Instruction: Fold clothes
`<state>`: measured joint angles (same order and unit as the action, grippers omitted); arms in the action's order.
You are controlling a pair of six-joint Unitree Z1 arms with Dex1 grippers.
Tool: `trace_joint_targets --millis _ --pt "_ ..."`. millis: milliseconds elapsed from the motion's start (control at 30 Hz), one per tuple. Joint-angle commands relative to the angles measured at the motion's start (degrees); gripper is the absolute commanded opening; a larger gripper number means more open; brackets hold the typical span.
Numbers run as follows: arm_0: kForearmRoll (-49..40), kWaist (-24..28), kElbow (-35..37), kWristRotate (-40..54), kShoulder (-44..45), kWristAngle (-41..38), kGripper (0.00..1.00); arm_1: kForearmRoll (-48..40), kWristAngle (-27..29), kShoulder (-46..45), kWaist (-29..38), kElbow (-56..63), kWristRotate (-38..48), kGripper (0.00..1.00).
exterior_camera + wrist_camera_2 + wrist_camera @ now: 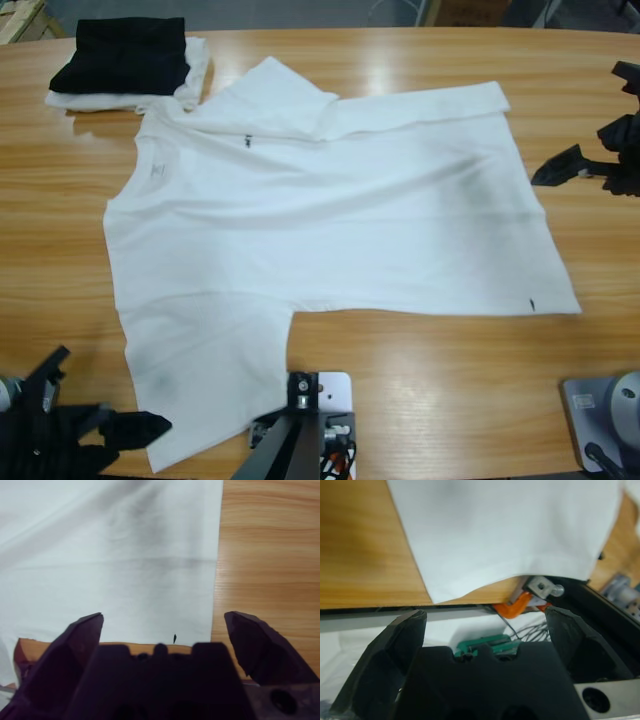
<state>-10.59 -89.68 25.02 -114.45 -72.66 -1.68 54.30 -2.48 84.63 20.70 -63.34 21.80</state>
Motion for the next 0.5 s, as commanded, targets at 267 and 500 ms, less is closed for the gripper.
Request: trace_joint_targets --millis 267,500 --pt "3.36 -4.54 -1.11 -3.35 -11.88 0.45 0.862 -2.36 0.81 -2.61 0.57 5.05 0.44 1.0" --pt "7.07 -4.54 -1.11 -3.33 -16.04 0.45 0.82 -2.75 0.9 -2.63 0.29 5.05 0.28 1.0"
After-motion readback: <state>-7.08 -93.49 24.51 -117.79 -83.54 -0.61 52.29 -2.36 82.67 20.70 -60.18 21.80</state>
